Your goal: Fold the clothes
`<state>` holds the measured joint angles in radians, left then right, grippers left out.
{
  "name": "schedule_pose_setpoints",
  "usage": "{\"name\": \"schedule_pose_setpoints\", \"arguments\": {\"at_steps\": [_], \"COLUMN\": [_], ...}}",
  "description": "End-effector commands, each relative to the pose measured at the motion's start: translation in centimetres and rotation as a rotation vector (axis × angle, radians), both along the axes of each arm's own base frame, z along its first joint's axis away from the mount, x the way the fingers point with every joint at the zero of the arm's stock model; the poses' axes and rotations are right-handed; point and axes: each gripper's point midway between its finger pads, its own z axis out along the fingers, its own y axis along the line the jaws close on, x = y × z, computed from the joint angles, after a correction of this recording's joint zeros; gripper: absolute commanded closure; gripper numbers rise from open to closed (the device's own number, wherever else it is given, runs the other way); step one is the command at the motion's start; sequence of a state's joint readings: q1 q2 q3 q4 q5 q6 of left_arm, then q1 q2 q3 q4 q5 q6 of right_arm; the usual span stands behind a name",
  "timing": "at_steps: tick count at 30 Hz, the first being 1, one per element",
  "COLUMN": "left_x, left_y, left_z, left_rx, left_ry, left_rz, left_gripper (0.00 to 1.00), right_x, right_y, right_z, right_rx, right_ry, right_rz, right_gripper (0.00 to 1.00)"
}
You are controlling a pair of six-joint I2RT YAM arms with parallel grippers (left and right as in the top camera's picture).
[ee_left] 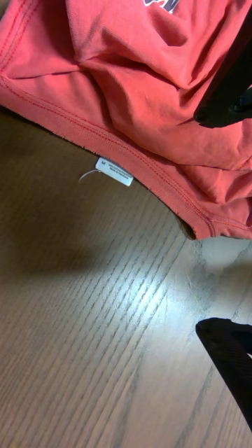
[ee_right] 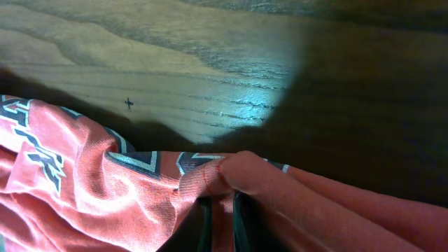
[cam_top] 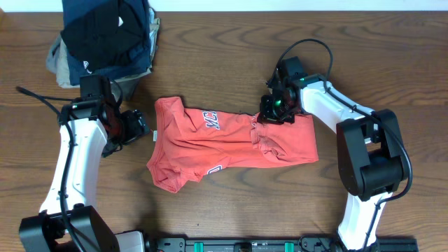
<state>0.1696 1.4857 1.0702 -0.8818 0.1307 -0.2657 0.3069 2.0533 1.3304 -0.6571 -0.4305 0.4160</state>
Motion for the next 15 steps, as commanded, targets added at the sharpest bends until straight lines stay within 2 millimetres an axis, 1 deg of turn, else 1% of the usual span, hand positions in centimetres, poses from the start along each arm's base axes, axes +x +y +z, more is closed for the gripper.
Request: {"name": "schedule_pose_setpoints", "arguments": {"at_steps": [1,3,5,8,9,10,12,15], "left_x": [-0.3,-0.3,-0.3,-0.3,-0.3,-0.3,-0.3,-0.3], "left_y": [0.2,0.2,0.2,0.2,0.2,0.2,0.2,0.2], "left_z": [-0.5,-0.5,-0.5,-0.5,-0.5,-0.5,-0.5,-0.5], "left_rx": [0.004,0.004,0.004,0.004,0.004,0.003,0.004,0.004], "left_ry": [0.020,0.020,0.020,0.020,0.020,0.020,0.020,0.020], "left_rz": [0.006,0.006,0.006,0.006,0.006,0.006,0.006,0.007], "left_gripper": [0.12,0.12,0.12,0.12,0.12,0.12,0.12,0.12], "right_x": [1.2,1.4,1.1,-0.5,-0.9,-1.7,-2.8,-4.5], "right_y": [-1.9,-2.5,-3.2,-3.7,-3.7,-3.6,-3.4,-2.8], "right_z": [1.0,3.0,5.3,8.0,8.5,8.9,9.1,8.4], "right_rx": [-0.082,-0.085,-0.087,-0.093,-0.096,-0.101,-0.110,-0.123], "right_ry": [-0.025,-0.032,-0.030,-0.019,-0.017,-0.012,0.010,0.055], "right_rz": [-0.049,-0.042,-0.045,-0.028,-0.016,0.013,0.046,0.081], "right_gripper": [0.88,0.88,0.87,0.82,0.81,0.77,0.69,0.67]}}
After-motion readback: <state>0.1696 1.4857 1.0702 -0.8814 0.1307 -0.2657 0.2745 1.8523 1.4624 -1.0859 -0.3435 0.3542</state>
